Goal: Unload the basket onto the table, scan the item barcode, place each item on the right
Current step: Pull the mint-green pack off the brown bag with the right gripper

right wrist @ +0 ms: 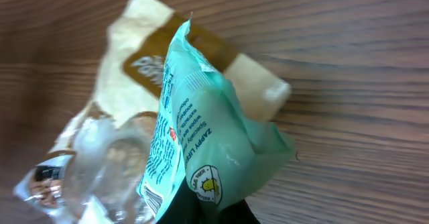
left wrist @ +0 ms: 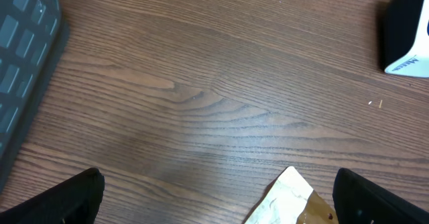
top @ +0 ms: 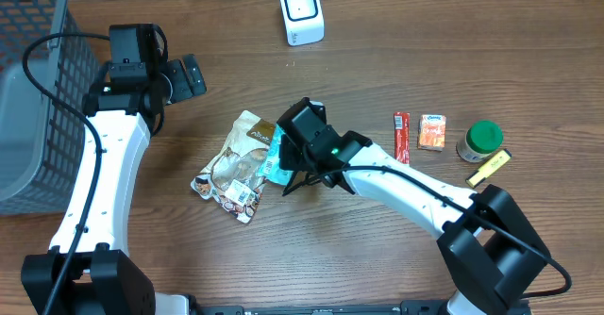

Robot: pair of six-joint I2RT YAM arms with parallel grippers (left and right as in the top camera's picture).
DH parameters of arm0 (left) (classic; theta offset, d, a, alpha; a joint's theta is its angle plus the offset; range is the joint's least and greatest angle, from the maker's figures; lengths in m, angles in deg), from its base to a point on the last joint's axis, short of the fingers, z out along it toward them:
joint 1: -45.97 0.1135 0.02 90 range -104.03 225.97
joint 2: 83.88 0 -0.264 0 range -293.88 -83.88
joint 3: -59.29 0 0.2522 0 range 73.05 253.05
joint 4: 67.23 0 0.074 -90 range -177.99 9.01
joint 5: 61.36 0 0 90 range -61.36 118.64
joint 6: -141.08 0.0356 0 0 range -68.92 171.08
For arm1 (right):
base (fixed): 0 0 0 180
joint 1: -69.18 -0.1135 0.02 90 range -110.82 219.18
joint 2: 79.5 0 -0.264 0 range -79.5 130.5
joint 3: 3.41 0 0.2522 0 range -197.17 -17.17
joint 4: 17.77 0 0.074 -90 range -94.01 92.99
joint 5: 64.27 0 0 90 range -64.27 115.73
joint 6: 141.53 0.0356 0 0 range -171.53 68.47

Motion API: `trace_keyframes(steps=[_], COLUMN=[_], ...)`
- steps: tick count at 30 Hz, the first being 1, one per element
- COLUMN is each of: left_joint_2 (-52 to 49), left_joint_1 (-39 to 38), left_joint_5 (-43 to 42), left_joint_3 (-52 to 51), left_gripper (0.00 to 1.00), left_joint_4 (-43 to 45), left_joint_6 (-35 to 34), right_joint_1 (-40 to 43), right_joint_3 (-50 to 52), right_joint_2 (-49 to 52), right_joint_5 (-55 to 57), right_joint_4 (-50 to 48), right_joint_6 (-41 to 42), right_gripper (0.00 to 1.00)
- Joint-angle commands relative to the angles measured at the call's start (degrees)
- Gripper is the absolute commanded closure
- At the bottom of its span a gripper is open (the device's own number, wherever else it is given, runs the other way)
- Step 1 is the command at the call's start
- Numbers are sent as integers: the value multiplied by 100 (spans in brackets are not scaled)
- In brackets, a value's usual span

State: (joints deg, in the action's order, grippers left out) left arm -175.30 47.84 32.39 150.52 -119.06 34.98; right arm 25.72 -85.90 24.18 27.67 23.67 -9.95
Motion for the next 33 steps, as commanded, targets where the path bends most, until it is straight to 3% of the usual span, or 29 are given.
trace_keyframes(steps=[1,7,16,26,33], left_joint_2=[-20,-20,-20,-20,-20], left_joint_1=[2,2,2,2,2], left_joint_5=[92,92,92,92,92], left_joint_3=[-2,-2,-2,-2,-2], left_gripper=[0,0,0,0,0], left_joint_4=[13,13,13,13,13], left_joint_6=[26,26,26,26,26], right_joint_1=[199,256,234,234,444], right_joint_3=[9,11,11,11,-2], right_joint_2=[7,7,219,623,181], right_joint_5=[251,256,662,662,562], right_joint_4=[184,603,223,-1093,-798], right_joint_6=[354,645,645,404,271], right_gripper=[96,96,96,96,96])
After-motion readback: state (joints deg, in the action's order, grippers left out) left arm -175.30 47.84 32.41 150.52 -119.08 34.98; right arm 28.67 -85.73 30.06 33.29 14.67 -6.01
